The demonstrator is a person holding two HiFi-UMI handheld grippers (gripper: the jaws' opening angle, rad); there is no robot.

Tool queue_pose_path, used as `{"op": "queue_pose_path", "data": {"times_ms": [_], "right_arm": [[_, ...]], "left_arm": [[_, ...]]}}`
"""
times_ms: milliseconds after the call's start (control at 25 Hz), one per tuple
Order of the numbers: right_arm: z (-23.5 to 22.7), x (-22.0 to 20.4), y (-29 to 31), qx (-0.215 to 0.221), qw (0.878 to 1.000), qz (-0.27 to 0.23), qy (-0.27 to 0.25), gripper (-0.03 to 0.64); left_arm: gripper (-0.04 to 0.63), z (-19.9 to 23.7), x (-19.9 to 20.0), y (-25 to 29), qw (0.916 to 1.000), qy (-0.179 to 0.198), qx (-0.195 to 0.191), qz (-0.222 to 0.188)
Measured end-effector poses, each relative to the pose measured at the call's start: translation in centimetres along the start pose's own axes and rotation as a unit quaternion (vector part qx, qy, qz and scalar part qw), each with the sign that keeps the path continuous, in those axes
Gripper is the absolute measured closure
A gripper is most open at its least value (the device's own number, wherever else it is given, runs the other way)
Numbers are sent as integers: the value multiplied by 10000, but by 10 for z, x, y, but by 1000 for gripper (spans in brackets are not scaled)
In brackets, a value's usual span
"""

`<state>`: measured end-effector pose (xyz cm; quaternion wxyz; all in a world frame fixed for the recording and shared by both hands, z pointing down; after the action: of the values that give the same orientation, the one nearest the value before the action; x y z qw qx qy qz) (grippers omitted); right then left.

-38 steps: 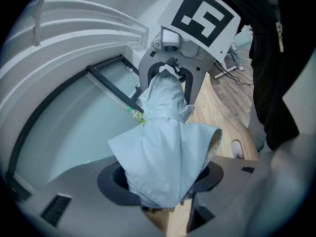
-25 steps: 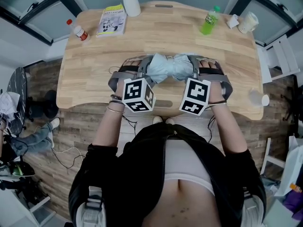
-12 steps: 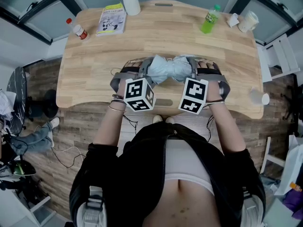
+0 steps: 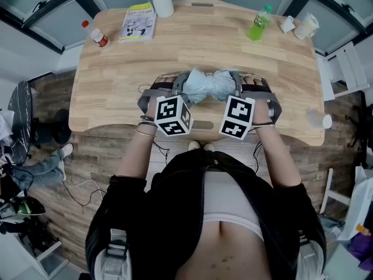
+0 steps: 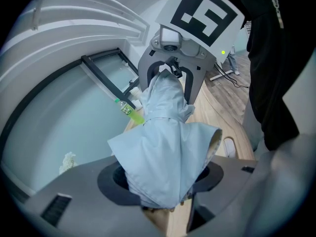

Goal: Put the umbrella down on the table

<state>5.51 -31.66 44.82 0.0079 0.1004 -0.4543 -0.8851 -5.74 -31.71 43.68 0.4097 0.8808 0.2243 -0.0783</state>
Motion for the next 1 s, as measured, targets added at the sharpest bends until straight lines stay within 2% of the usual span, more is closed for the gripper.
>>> {"op": "queue_pose_path", "data": {"times_ms": [1000], "right_arm": [[24,-2,27,350,9993,84,-33,247]], "left_arm": [[344,-26,-14,22,9991,-226,-365,-17]]}}
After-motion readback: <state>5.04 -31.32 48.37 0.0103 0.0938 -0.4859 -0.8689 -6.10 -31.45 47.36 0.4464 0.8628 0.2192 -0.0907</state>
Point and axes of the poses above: the fingertips, and each gripper's own axes: y forward along the fingers, z to its left, x out of its top, the point moved 5 cm from there along -y, backward along the fingers, and after that the axes turned 12 degrees about y, right-handed, at the moved point
